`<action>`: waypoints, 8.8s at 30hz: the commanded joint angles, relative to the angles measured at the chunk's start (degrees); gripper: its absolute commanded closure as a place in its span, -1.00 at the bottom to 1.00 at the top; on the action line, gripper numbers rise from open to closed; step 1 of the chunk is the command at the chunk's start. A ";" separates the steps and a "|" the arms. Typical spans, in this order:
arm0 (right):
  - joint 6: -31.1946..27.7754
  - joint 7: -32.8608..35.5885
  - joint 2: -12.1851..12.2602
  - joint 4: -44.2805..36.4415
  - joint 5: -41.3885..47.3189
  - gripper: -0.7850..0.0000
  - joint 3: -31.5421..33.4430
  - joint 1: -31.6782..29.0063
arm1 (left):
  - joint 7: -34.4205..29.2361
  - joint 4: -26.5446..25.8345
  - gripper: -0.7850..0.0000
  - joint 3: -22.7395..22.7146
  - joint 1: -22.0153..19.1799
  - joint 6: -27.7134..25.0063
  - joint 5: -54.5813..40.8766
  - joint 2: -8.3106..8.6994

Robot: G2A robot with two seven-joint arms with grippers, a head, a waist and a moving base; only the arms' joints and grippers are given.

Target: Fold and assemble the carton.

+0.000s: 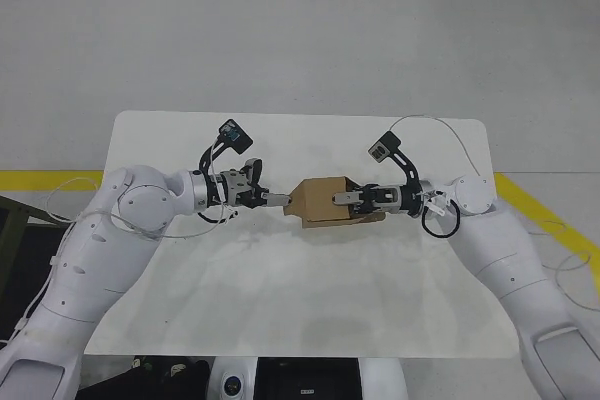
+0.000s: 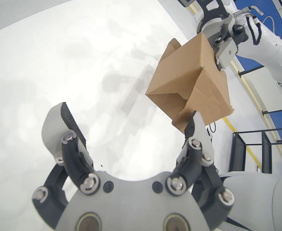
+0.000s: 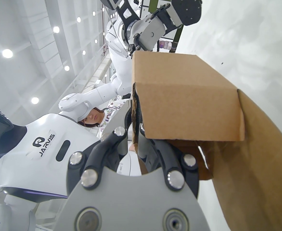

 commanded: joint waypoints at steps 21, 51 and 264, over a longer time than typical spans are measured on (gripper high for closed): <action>0.42 0.42 -2.35 -1.28 4.28 1.00 -0.12 -0.98 | 1.14 0.46 -1.00 1.87 -0.86 -0.16 -2.17 -0.91; 1.64 1.64 -4.55 1.37 1.78 1.00 2.24 -1.22 | 1.29 3.50 -1.00 1.98 -1.02 -1.69 -7.08 -1.57; 10.16 -15.14 -5.54 2.09 -29.74 1.00 -0.96 -2.96 | 63.25 23.18 -1.00 13.74 -4.91 -26.81 63.73 -8.77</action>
